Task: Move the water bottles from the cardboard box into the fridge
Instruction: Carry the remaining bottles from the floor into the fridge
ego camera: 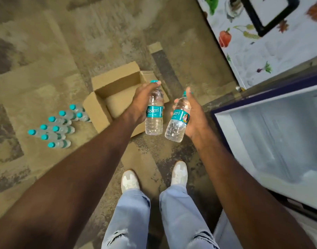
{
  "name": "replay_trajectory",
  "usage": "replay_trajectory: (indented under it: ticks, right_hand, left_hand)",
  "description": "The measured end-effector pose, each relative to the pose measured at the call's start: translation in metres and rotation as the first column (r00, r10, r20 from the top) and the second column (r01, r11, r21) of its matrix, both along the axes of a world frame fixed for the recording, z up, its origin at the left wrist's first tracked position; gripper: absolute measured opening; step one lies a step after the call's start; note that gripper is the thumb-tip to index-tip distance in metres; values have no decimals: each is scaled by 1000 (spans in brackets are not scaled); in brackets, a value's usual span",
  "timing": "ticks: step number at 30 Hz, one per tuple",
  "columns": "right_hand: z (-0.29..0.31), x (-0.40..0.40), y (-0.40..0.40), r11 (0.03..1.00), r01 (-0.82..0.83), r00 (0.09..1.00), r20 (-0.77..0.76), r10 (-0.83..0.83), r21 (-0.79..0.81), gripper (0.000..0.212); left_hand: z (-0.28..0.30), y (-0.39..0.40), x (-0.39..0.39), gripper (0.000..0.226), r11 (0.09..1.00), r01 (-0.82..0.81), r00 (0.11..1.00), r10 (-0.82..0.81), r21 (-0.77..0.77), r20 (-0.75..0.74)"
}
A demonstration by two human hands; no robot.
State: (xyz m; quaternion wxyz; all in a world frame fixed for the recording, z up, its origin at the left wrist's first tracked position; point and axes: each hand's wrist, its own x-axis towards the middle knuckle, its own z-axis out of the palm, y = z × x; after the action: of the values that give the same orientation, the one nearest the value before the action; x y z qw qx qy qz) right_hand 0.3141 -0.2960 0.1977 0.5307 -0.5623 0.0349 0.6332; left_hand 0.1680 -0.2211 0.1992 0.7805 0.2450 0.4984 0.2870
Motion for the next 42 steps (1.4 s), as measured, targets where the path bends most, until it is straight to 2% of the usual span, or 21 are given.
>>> replay_trajectory:
  ticks: [2, 4, 7, 13, 17, 21, 25, 30, 35, 40, 42]
  right_hand:
    - [1, 10, -7, 999, 22, 1000, 16, -22, 44, 77]
    - [8, 15, -14, 996, 62, 998, 8, -63, 58, 59]
    - [27, 42, -30, 980, 181, 983, 8, -183, 80, 33]
    - [49, 91, -58, 937, 317, 940, 86, -331, 147, 35]
    - [65, 123, -79, 895, 389, 904, 99, -417, 217, 29]
    - [87, 154, -99, 829, 478, 821, 186, -539, 291, 21]
    - [116, 189, -126, 768, 530, 677, 366, -639, 361, 8]
    - [142, 230, -159, 749, 490, 487, 572, -660, 447, 8]
    - [165, 289, -187, 769, 452, 123, 822, -556, 452, 8]
    - [193, 341, -198, 664, 494, -223, 821, -526, 560, 14]
    - [203, 364, -200, 613, 514, -329, 798, -504, 599, 26]
  left_hand:
    - [0, -1, 12, 21, 999, 15, 1000, -15, 30, -7]
    - [0, -1, 19, 21, 998, 17, 1000, -17, 61, -10]
    - [10, -6, 51, 22, 986, 114, 993, -116, 118, 8]
    - [31, -16, 111, 11, 952, 240, 966, -252, 190, 47]
    - [47, -27, 153, 12, 913, 323, 938, -343, 250, 40]
    - [69, -40, 195, 14, 860, 412, 894, -445, 301, 47]
    - [93, -55, 239, 12, 773, 504, 841, -541, 386, -14]
    - [119, -77, 300, 16, 693, 549, 784, -620, 467, -3]
    - [141, -95, 356, 26, 559, 585, 734, -674, 587, -89]
    - [155, -108, 402, 26, 492, 577, 718, -686, 652, -117]
    - [162, -111, 415, 28, 468, 561, 727, -673, 682, -136]
